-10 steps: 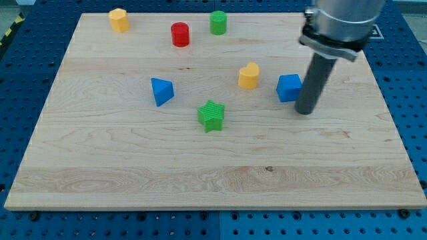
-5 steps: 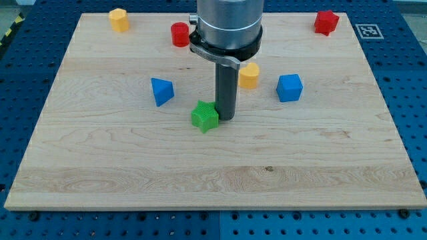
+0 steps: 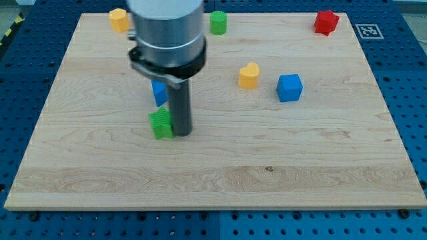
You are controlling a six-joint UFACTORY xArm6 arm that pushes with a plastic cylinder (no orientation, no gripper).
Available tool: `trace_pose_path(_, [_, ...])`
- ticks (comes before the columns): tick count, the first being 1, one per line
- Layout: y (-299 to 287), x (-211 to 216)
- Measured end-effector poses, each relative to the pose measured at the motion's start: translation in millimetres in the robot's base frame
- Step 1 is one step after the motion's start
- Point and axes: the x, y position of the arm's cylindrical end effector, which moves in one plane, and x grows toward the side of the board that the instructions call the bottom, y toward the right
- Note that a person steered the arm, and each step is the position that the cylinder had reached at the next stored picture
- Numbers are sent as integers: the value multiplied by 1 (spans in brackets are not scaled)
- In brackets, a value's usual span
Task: Move the green star towards the blue traingle
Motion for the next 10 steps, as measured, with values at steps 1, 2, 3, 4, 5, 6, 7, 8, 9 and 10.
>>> trace_pose_path(1, [-23, 4])
trace_pose_path(2, [-33, 4])
trace_pose_path(3, [-59, 10])
trace_pose_path(4, [-77, 14])
trace_pose_path(5, [-93, 14])
trace_pose_path(6, [-107, 14])
trace_pose_path(7, [-108, -2])
trace_pose_path(8, [-103, -5])
trace_pose_path(9, [-88, 6])
trace_pose_path(10, [-83, 9])
